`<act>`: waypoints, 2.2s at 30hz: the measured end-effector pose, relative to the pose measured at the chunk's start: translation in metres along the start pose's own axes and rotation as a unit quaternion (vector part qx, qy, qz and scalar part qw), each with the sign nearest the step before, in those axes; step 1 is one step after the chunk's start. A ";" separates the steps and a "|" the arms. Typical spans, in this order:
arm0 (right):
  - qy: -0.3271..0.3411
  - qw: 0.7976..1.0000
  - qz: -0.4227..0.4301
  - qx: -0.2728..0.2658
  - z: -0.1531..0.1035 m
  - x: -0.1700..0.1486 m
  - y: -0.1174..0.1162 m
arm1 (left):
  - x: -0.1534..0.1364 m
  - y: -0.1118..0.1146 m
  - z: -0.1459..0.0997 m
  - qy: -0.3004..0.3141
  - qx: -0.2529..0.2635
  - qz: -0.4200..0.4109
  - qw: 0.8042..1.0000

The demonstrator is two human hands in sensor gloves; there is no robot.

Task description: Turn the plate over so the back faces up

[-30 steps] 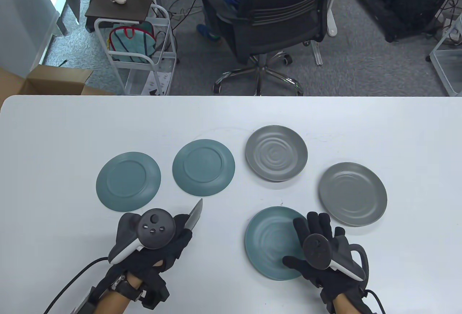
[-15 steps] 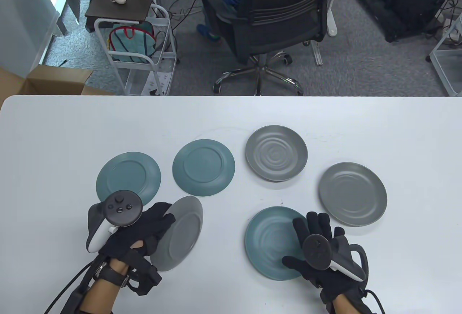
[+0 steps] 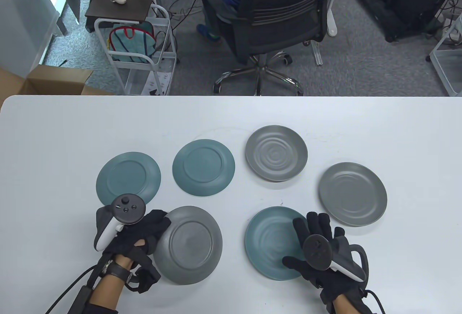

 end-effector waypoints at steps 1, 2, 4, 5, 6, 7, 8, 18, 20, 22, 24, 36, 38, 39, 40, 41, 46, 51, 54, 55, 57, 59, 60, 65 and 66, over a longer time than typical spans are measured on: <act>0.000 1.000 0.000 0.000 0.000 0.000 0.000 | -0.002 0.002 0.002 -0.004 -0.001 0.000 1.000; 0.000 1.000 0.000 0.000 0.000 0.000 0.000 | -0.004 0.004 0.005 -0.010 -0.002 0.003 1.000; -0.001 1.000 -0.001 0.001 0.000 0.000 0.000 | -0.008 0.008 0.009 -0.021 -0.003 0.013 1.000; -0.001 1.000 -0.001 0.001 0.000 0.000 0.000 | -0.011 0.010 0.011 -0.029 -0.007 0.018 0.999; -0.001 1.000 -0.001 0.001 0.000 0.000 0.000 | -0.012 0.012 0.013 -0.033 -0.009 0.019 0.999; -0.001 1.000 -0.001 0.001 0.000 0.000 0.000 | -0.013 0.013 0.014 -0.036 -0.009 0.019 0.999; -0.002 1.000 -0.002 0.001 0.000 0.000 0.000 | -0.015 0.014 0.016 -0.039 -0.006 0.024 0.999; -0.005 1.000 -0.002 0.005 0.001 0.000 -0.001 | -0.013 0.020 0.021 -0.066 0.008 0.087 0.994; -0.005 1.000 -0.002 0.006 0.001 0.000 -0.001 | -0.013 0.021 0.022 -0.069 0.011 0.098 0.993; -0.006 1.000 -0.003 0.006 0.000 0.000 -0.001 | -0.012 0.021 0.022 -0.071 0.012 0.106 0.992; -0.006 1.000 -0.003 0.006 0.000 0.000 -0.001 | -0.012 0.021 0.022 -0.073 0.014 0.108 0.991; -0.006 1.000 -0.006 0.008 0.001 0.001 -0.001 | -0.003 0.022 0.024 -0.092 0.031 0.186 0.978; -0.006 1.000 -0.006 0.008 0.001 0.001 -0.001 | -0.002 0.022 0.024 -0.093 0.034 0.199 0.975; -0.006 1.000 -0.006 0.008 0.001 0.001 -0.002 | -0.001 0.023 0.024 -0.097 0.036 0.209 0.972; -0.006 1.000 -0.007 0.008 0.001 0.001 -0.002 | 0.000 0.023 0.025 -0.098 0.040 0.220 0.970; -0.006 1.000 -0.007 0.008 0.001 0.001 -0.002 | 0.001 0.023 0.025 -0.095 0.040 0.225 0.969; -0.005 1.000 -0.010 0.009 0.001 0.002 -0.002 | 0.003 0.024 0.026 -0.102 0.045 0.235 0.966; -0.005 1.000 -0.010 0.007 0.001 0.002 -0.002 | 0.006 0.024 0.026 -0.104 0.052 0.257 0.959; -0.004 1.000 -0.011 0.008 0.001 0.003 -0.002 | 0.008 0.025 0.027 -0.107 0.054 0.265 0.957; -0.004 1.000 -0.011 0.008 0.001 0.003 -0.002 | 0.008 0.025 0.027 -0.108 0.055 0.265 0.956; -0.003 1.000 -0.011 0.008 0.001 0.003 -0.002 | 0.008 0.025 0.027 -0.110 0.056 0.269 0.955; -0.003 1.000 -0.012 0.008 0.001 0.003 -0.002 | 0.009 0.024 0.027 -0.111 0.057 0.271 0.954; -0.003 1.000 -0.011 0.008 0.001 0.003 -0.002 | 0.009 0.024 0.027 -0.111 0.057 0.273 0.954; -0.002 1.000 -0.012 0.007 0.001 0.004 -0.002 | 0.011 0.025 0.026 -0.114 0.061 0.282 0.951; -0.001 1.000 -0.011 0.008 0.001 0.004 -0.003 | 0.011 0.025 0.026 -0.115 0.062 0.285 0.950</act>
Point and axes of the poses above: the tracker on the back of each hand, its own x axis roughly to the thumb side, its own z axis roughly from the wrist to the fingertips, y = z × x, the point moved 2 cm from there along z, roughly from the wrist to the fingertips, and after that the axes turned 11 degrees about z, right-handed, at the moved point
